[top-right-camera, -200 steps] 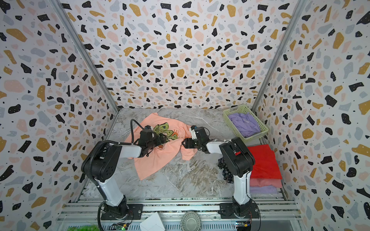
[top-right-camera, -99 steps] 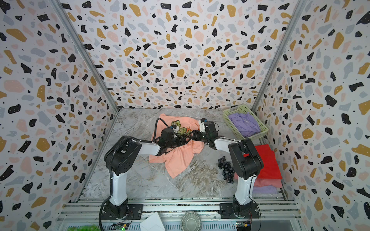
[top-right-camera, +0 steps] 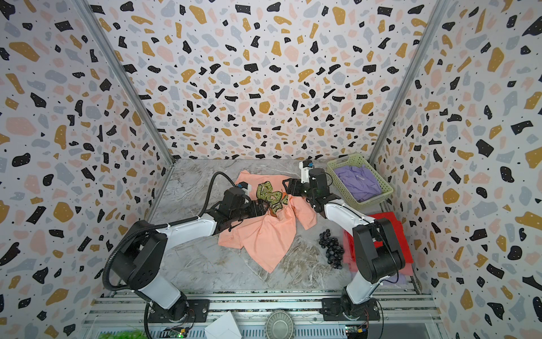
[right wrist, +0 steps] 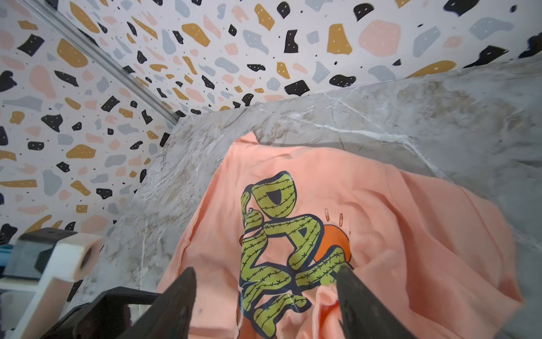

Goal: Fold and stack the t-shirts

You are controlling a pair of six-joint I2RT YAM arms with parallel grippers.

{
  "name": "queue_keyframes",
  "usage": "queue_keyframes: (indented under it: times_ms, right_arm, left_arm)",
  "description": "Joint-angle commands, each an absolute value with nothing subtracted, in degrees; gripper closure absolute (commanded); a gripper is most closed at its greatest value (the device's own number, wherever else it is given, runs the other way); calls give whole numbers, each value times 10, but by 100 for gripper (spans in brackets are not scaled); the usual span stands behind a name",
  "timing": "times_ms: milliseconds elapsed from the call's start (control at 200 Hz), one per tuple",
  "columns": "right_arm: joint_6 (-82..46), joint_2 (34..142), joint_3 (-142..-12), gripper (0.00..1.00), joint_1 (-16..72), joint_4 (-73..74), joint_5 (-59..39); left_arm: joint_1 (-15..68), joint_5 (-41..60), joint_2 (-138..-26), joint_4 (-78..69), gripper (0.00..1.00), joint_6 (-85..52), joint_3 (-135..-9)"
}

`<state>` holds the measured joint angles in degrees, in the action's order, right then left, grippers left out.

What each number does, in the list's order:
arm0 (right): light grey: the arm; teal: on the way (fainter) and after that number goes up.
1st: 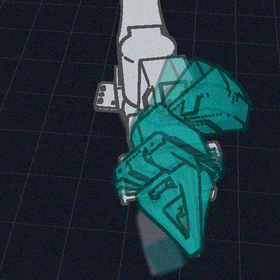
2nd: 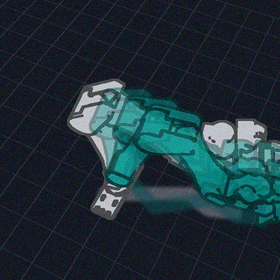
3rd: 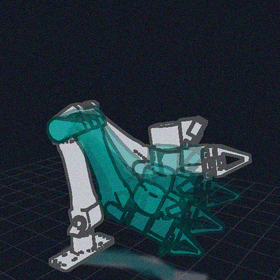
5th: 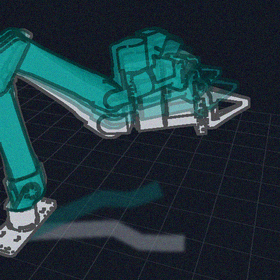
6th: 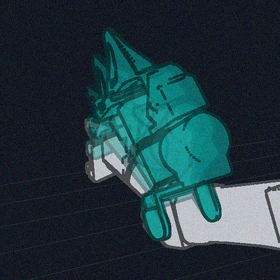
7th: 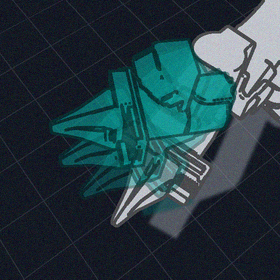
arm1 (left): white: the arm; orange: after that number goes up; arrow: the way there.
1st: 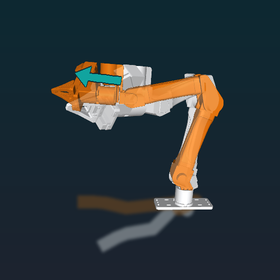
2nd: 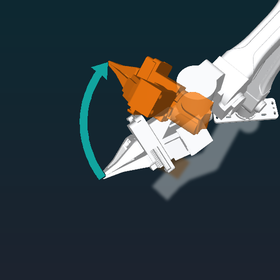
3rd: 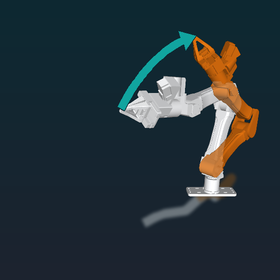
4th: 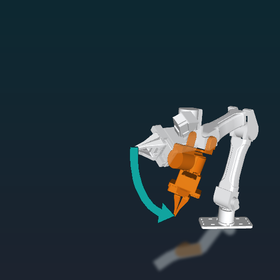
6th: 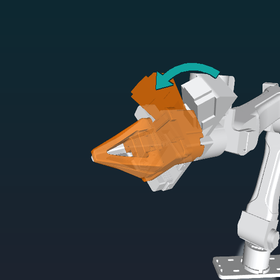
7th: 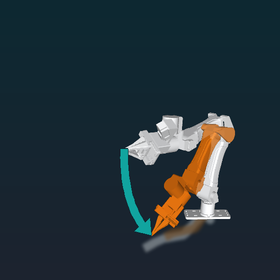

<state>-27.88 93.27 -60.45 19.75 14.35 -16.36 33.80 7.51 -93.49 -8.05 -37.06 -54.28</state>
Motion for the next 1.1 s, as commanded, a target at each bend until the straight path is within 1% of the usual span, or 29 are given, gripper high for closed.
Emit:
queue_keyframes:
  times_ms: [0,155,260,421,521,626,706,741,761,831,946,1096]
  right_arm:
    - [-279,922,-602,21,152,86,-117]
    - [-282,876,-550,19,102,96,-123]
    - [-280,840,-513,17,76,96,-144]
    - [-279,777,-446,14,66,88,-166]
    - [-284,726,-398,13,67,85,-194]
    - [-300,668,-347,13,75,70,-210]
    - [-306,626,-313,14,104,61,-204]
    - [-306,613,-298,14,126,64,-203]
    - [-306,608,-292,14,136,67,-200]
    - [-313,599,-261,14,189,96,-187]
    - [-319,628,-236,14,257,139,-160]
    - [-310,692,-223,15,312,175,-102]
  left_arm:
    - [345,33,-958,26,10,-269,-601]
    - [391,2,-1018,79,11,-208,-718]
    - [418,-2,-1074,82,10,-191,-794]
    - [448,-14,-1181,92,10,-192,-907]
    - [461,-19,-1232,79,11,-203,-949]
    - [464,-29,-1281,94,21,-214,-999]
    - [464,-24,-1301,89,32,-213,-1019]
    - [464,-23,-1306,84,39,-215,-1024]
    - [464,-20,-1309,81,46,-215,-1027]
    - [464,-14,-1315,79,65,-219,-1037]
    - [464,-7,-1305,78,86,-221,-1038]
    - [460,31,-1280,52,96,-233,-1017]
